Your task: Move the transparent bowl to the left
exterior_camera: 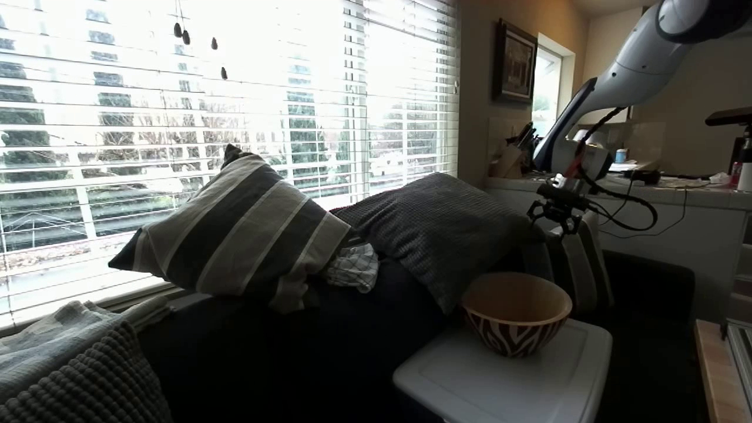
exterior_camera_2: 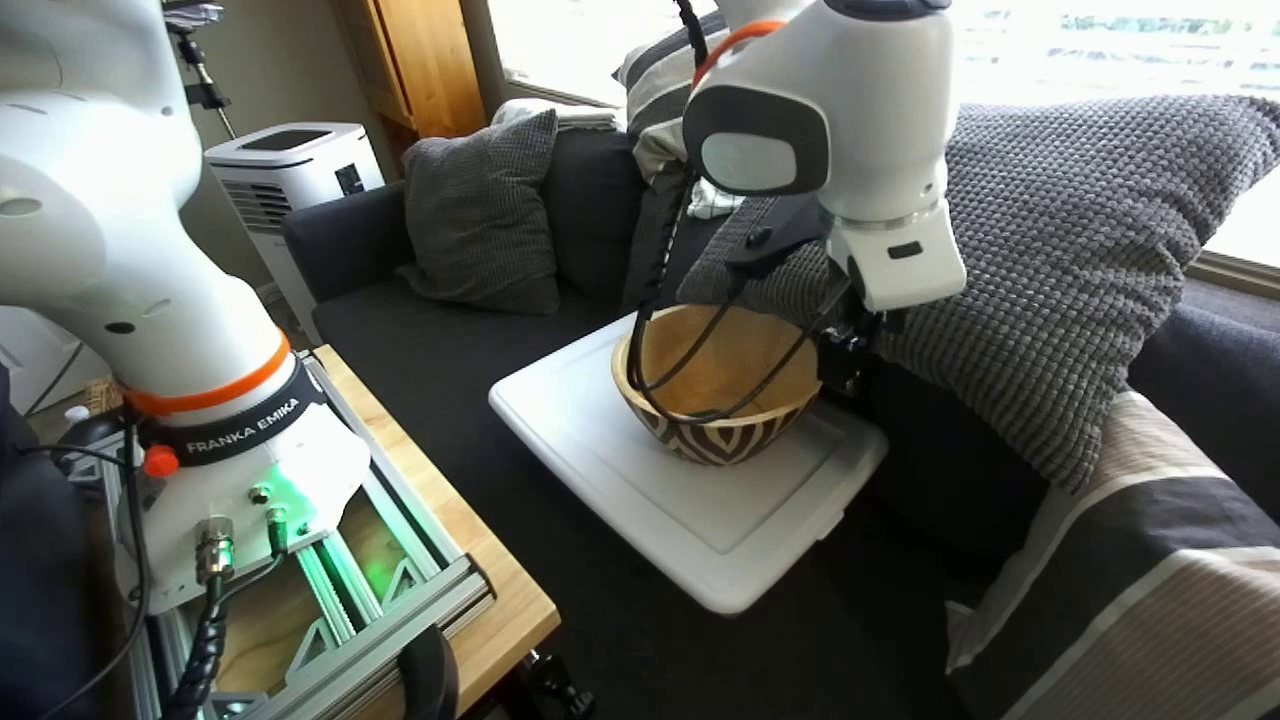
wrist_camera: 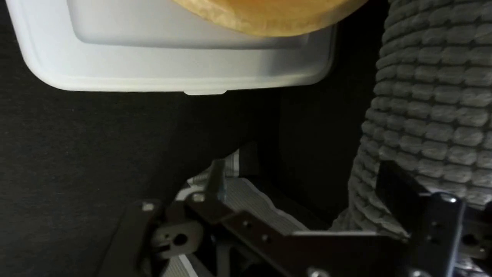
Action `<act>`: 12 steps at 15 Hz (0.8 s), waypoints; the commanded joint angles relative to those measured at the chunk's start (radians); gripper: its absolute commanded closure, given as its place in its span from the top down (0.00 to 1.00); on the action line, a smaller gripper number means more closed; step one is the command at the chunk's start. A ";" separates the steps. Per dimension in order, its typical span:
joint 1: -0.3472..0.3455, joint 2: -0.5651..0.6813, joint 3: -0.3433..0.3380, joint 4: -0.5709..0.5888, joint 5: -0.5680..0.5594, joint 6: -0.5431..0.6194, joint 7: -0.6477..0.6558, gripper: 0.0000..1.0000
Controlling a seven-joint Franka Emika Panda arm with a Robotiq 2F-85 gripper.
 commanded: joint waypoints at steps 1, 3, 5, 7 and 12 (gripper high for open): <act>-0.002 0.122 -0.020 0.064 -0.030 0.048 0.083 1.00; -0.017 0.081 -0.002 0.035 -0.023 0.034 0.046 1.00; -0.018 0.107 -0.004 0.051 -0.025 0.038 0.056 1.00; -0.018 0.111 -0.004 0.058 -0.025 0.038 0.062 1.00; -0.031 0.194 -0.011 0.126 -0.054 0.010 0.072 1.00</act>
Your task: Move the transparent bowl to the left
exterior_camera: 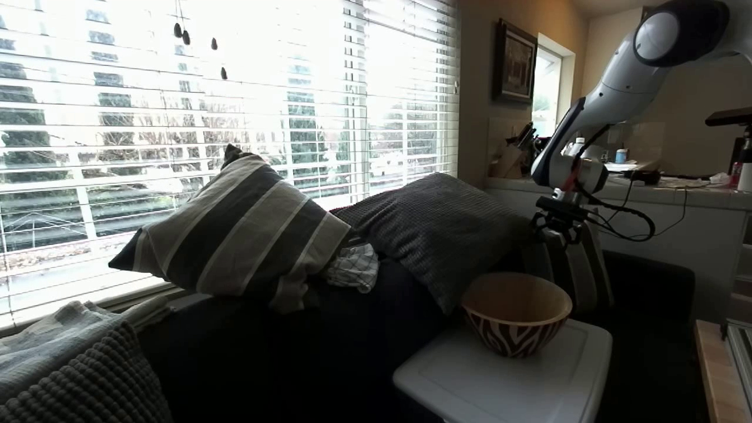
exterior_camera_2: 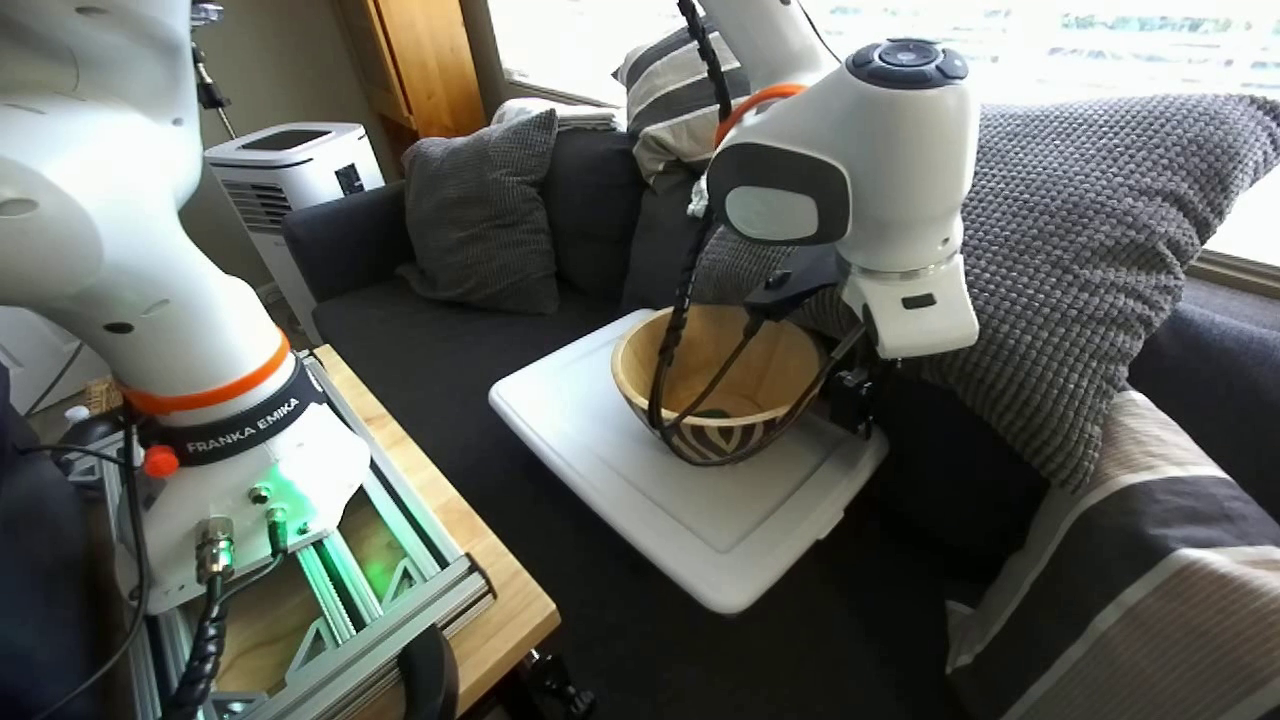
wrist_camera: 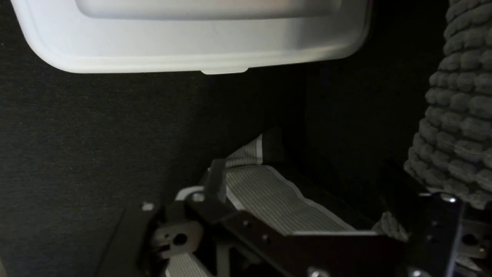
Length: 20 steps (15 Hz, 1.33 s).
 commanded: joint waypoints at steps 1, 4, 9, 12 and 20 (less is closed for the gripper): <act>-0.037 0.106 0.009 0.083 -0.040 -0.038 0.011 1.00; -0.074 0.211 0.018 0.164 -0.049 -0.051 0.015 1.00; -0.140 0.359 0.043 0.306 -0.059 -0.141 0.014 1.00; -0.171 0.440 0.065 0.397 -0.055 -0.200 0.012 1.00; -0.183 0.616 0.054 0.554 -0.074 -0.304 0.063 1.00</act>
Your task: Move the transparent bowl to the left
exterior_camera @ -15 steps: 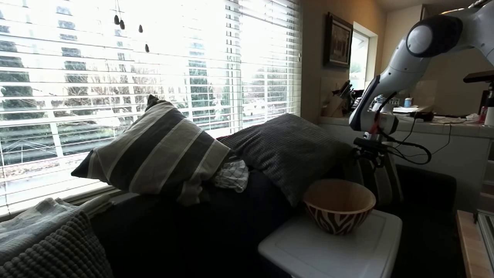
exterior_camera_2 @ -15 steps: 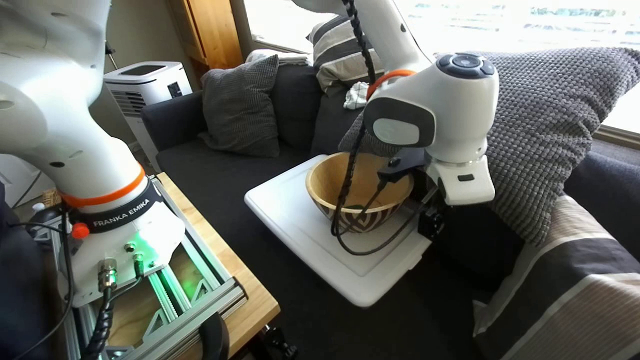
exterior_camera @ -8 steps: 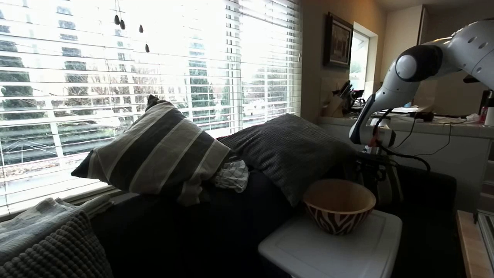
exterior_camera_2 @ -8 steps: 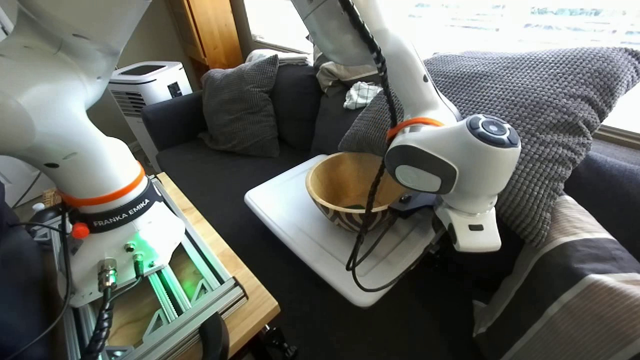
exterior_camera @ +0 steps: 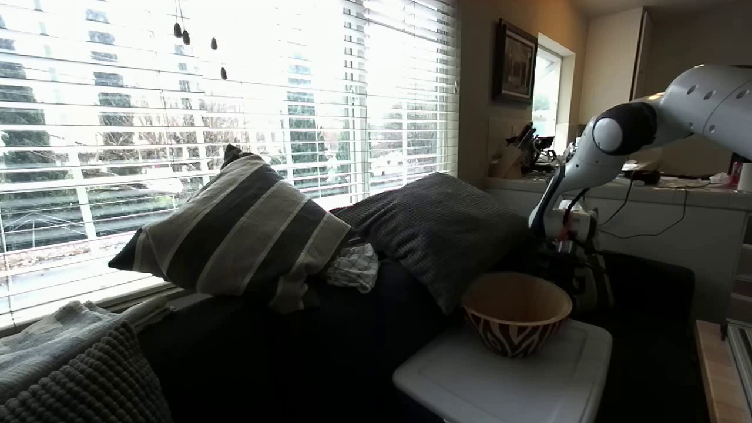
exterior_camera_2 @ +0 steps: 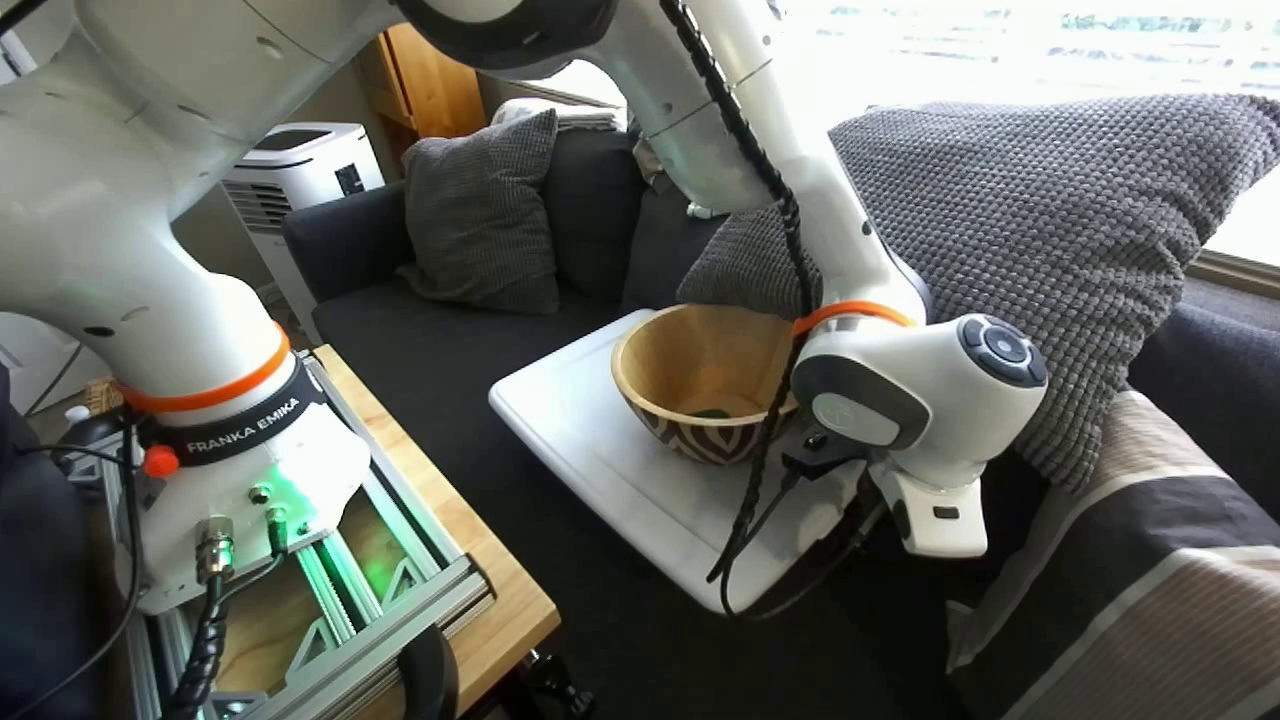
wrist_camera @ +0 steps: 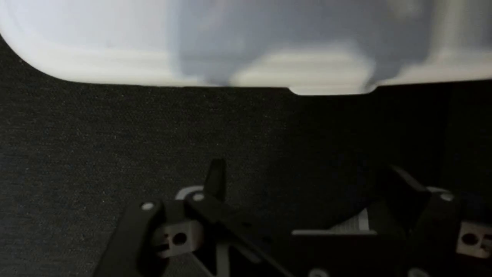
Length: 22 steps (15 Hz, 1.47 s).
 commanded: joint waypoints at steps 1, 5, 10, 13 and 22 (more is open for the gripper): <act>-0.022 0.088 0.008 0.096 -0.023 -0.050 0.043 1.00; -0.017 0.082 0.010 0.079 -0.014 -0.060 0.041 1.00; -0.019 0.093 0.010 0.098 -0.014 -0.073 0.054 1.00; -0.015 0.118 0.027 0.121 -0.018 -0.083 0.046 1.00; -0.003 0.247 0.068 0.178 -0.013 0.116 0.028 1.00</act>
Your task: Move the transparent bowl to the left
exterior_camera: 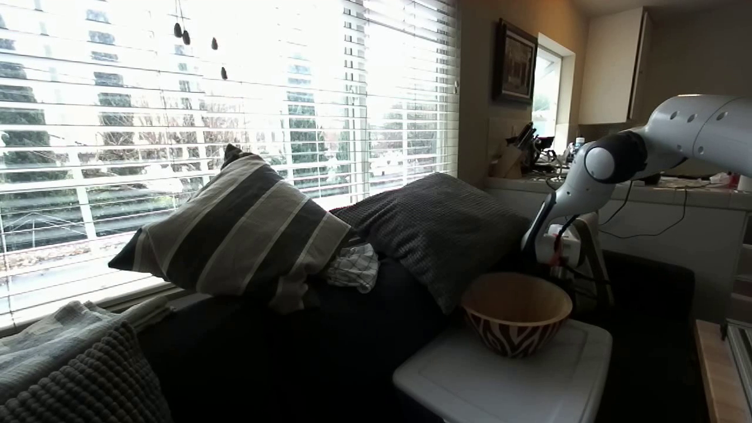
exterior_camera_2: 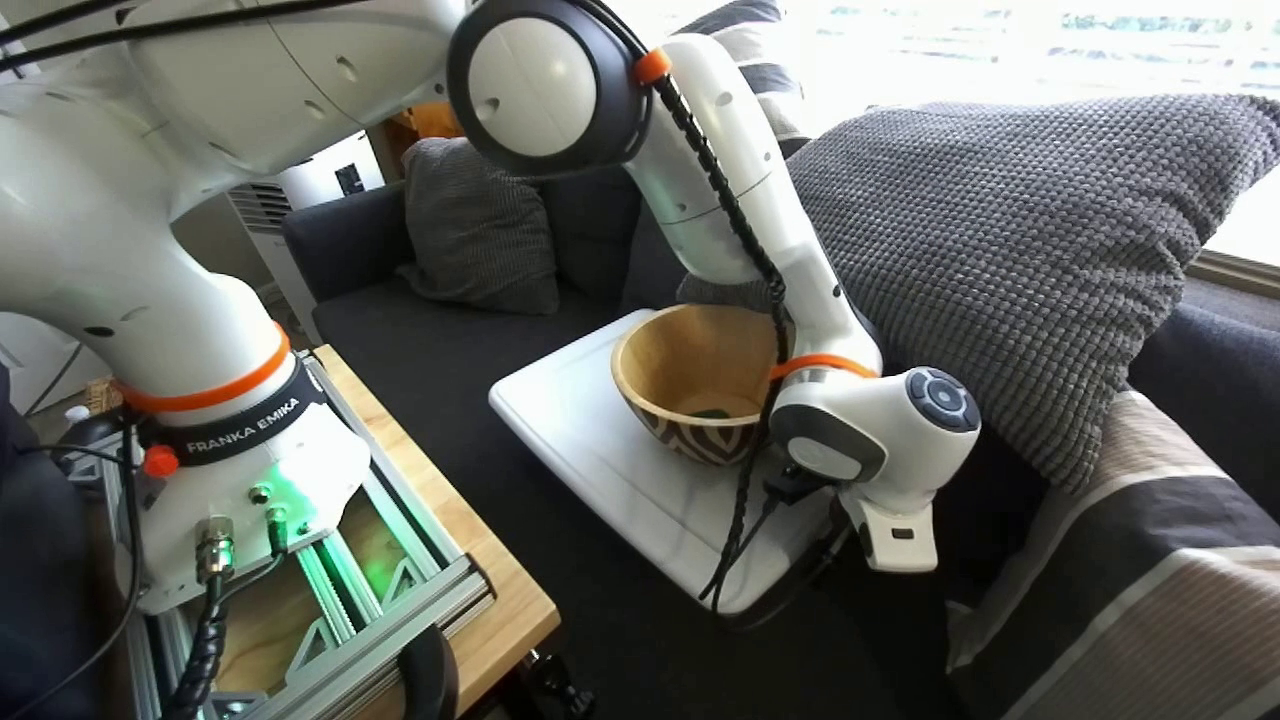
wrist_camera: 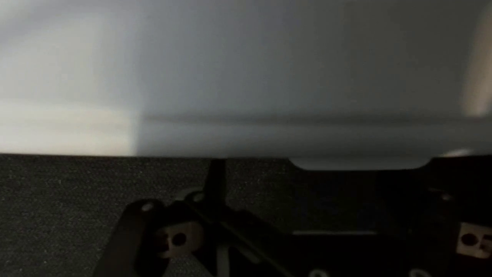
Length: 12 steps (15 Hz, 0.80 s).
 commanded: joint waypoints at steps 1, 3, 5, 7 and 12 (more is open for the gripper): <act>-0.007 0.064 0.012 0.046 -0.007 0.029 0.008 1.00; -0.010 0.071 0.026 0.041 -0.009 -0.009 0.005 1.00; -0.007 0.062 0.044 0.008 -0.015 -0.053 -0.012 1.00; -0.008 0.051 0.055 -0.017 -0.021 -0.105 -0.024 1.00; 0.008 0.028 0.064 -0.082 -0.019 -0.156 -0.027 1.00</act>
